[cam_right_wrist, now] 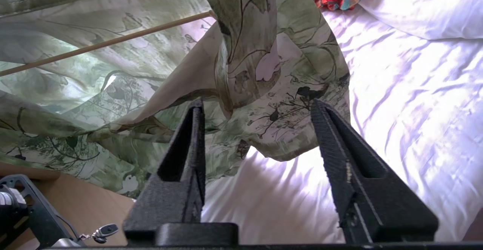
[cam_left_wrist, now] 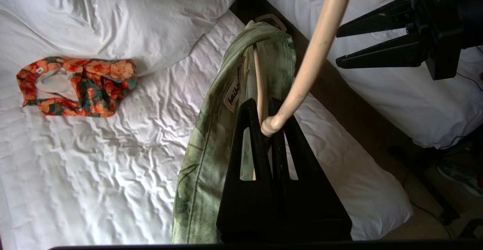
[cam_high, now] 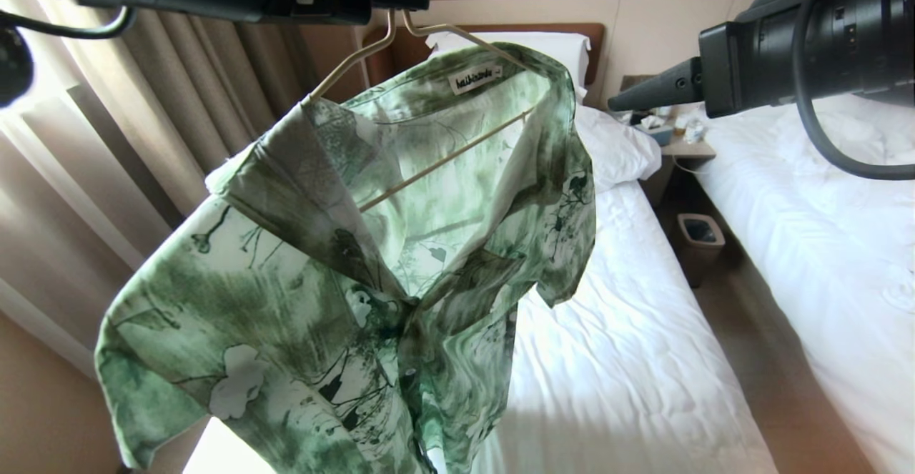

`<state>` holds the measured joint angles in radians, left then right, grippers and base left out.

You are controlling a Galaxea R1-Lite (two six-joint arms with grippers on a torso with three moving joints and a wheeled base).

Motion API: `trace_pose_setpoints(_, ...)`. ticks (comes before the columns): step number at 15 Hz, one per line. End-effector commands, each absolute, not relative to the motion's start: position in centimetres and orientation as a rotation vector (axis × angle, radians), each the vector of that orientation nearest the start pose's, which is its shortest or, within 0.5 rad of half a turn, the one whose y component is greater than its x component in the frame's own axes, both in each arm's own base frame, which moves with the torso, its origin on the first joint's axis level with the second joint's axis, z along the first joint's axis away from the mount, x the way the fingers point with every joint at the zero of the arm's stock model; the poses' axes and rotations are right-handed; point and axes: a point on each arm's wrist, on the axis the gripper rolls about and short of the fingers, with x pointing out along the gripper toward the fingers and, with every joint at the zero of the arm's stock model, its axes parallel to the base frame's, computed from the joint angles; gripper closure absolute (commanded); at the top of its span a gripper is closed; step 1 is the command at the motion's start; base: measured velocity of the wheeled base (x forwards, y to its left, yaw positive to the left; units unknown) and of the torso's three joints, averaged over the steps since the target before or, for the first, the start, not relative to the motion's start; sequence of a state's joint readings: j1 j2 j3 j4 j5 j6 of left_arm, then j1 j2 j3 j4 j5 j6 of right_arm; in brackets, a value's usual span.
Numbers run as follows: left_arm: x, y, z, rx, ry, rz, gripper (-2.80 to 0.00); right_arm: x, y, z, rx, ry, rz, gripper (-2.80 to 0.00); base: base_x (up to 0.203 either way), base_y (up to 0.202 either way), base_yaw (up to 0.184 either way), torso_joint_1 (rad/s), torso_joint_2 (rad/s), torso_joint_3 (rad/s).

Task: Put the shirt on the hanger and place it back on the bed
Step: Take the clothes hanger out of the clothes

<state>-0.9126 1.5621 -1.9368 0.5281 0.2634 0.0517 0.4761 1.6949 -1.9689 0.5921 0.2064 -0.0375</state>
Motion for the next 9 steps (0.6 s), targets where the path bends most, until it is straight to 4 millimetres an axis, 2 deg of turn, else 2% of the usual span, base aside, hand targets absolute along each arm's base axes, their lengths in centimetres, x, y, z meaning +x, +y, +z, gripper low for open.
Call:
trace_pose_setpoints(1, 14.8, -18.3, 41.7, 0.141, 0.119, -0.651, 0.0, 26.0, 13.6, 37.8, -0.095, 0.329, 0.676, -2.8, 0.0, 0.0, 0.0, 0.0, 0.0, 0.0)
trace_pose_setpoints(8, 14.5, -18.3, 42.0, 0.136, 0.106, -0.663, 0.0, 29.9, 16.7, 35.7, -0.095, 0.267, 0.705, -2.8, 0.0, 0.0, 0.0, 0.0, 0.0, 0.0)
trace_pose_setpoints(9, 14.4, -18.2, 42.0, 0.135, 0.105, -0.662, 0.0, 30.1, 17.0, 35.4, -0.097, 0.27, 0.71, 0.0, 0.0, 0.0, 0.0, 0.0, 0.0, 0.0)
